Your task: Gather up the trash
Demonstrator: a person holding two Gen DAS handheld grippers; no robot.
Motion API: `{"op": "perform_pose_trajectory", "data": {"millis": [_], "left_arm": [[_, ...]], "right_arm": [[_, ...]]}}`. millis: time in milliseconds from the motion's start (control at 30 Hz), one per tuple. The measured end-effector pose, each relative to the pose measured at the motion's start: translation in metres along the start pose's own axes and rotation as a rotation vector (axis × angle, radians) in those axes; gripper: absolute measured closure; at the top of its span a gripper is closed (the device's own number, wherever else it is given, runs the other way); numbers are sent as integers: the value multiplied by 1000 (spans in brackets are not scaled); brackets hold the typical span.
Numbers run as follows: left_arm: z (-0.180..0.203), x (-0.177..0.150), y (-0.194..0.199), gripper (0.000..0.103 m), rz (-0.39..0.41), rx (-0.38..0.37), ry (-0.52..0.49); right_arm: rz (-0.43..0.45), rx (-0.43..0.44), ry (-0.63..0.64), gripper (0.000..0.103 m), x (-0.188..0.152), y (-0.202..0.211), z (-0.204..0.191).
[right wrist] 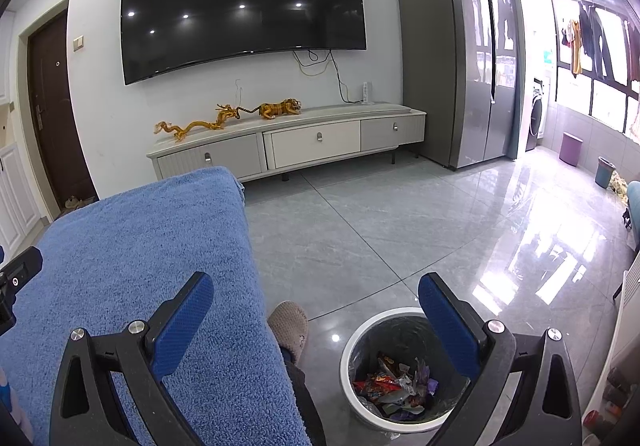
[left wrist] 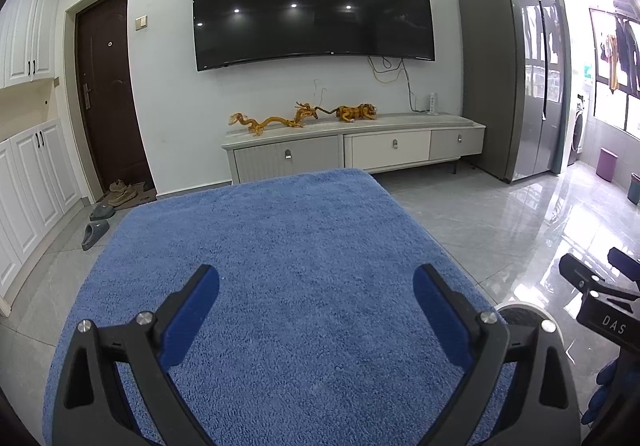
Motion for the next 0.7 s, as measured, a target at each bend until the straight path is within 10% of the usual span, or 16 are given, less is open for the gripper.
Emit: {"op": "perform_pose_trajectory", "data": {"millis": [700], "left_arm": [[8,-1,-1,5,-26,-44,13]], "right_arm": [[-8,-2,1,0,-5,0,1]]}}
Point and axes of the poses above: each gripper's, at about its wrist camera, not at the fingertips, and y roughly against the way its jaws point, z to its right, x to its top, the point moved 7 cm from there along -y, roughly the way its jaws point, and after that the axes turned 14 degrees about z, right-handed, at the moved point
